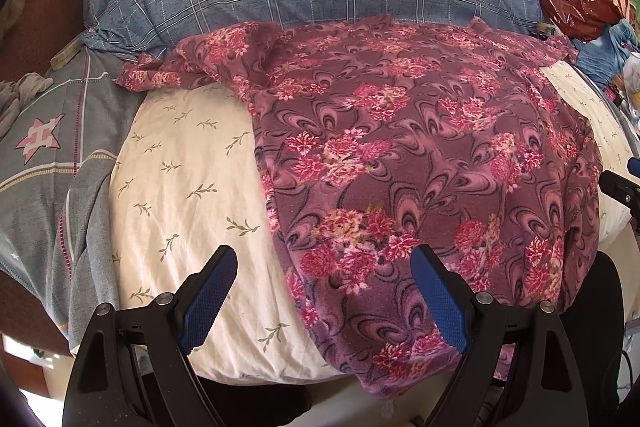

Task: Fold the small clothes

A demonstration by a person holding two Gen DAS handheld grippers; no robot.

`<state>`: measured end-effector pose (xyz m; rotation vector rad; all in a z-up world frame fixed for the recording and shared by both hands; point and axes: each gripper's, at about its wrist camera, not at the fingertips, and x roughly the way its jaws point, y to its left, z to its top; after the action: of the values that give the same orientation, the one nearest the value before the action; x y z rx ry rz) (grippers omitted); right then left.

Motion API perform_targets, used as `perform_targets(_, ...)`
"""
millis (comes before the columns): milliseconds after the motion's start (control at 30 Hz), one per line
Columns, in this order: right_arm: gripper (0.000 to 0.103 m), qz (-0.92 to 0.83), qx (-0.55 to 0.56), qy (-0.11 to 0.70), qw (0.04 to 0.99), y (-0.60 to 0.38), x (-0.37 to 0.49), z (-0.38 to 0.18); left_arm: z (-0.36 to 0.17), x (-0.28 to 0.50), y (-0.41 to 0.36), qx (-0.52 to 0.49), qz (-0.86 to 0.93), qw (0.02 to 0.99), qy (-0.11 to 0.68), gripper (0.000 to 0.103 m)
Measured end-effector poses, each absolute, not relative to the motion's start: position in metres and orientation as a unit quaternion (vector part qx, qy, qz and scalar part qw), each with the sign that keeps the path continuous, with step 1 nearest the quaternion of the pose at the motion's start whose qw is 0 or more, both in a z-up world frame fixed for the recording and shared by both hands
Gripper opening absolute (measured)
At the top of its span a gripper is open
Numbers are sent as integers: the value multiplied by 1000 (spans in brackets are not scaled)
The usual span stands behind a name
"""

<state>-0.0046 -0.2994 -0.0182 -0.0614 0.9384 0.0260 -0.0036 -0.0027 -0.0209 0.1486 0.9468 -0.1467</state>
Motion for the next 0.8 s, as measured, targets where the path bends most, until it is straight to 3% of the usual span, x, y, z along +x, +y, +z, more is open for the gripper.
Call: perform_targets(800,99,15,-6,445,895,-312,-4,-16,-16,-1,-10,68,-74,881,463,89)
